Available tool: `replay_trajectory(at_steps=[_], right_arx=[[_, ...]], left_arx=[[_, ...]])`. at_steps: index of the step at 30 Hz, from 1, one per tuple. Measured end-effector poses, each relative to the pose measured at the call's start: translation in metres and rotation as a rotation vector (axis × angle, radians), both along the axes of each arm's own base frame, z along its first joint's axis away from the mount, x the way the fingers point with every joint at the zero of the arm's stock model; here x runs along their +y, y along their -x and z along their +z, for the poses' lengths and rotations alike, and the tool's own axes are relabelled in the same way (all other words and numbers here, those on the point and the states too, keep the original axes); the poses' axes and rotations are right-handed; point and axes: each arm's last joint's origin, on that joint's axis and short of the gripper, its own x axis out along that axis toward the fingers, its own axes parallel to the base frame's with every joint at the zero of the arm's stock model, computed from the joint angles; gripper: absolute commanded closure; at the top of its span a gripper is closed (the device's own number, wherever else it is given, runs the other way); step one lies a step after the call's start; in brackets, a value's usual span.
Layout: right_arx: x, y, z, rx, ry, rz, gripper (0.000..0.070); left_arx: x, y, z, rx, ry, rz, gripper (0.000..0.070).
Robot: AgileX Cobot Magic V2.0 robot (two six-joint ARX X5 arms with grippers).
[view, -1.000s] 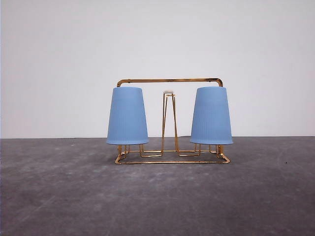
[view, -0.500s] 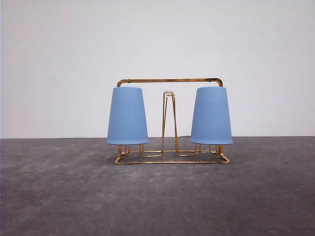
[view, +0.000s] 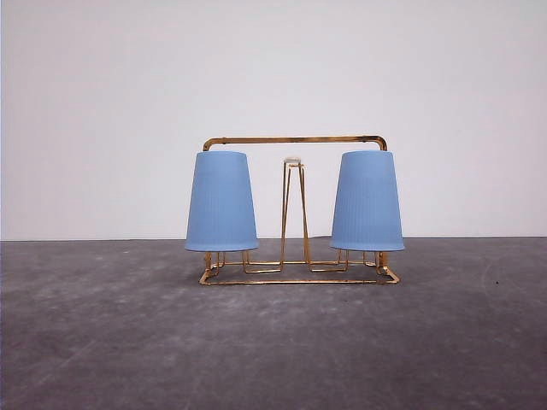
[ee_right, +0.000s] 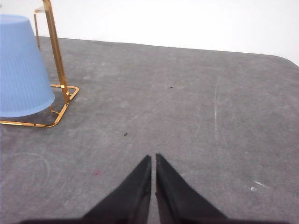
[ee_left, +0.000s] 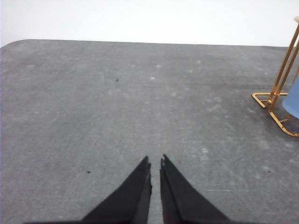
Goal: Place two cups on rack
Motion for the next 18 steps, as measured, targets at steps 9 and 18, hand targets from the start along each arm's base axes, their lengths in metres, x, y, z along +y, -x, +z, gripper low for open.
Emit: replay_trajectory(at_steps=[9,18], right_arx=[[0.0,0.0,0.0,0.0,0.0,0.0,0.0685],[0.0,0.0,0.0,0.0,0.0,0.0,0.0685]], left_arx=[[0.0,0.0,0.0,0.0,0.0,0.0,0.0684],[0.0,0.0,0.0,0.0,0.0,0.0,0.0684]])
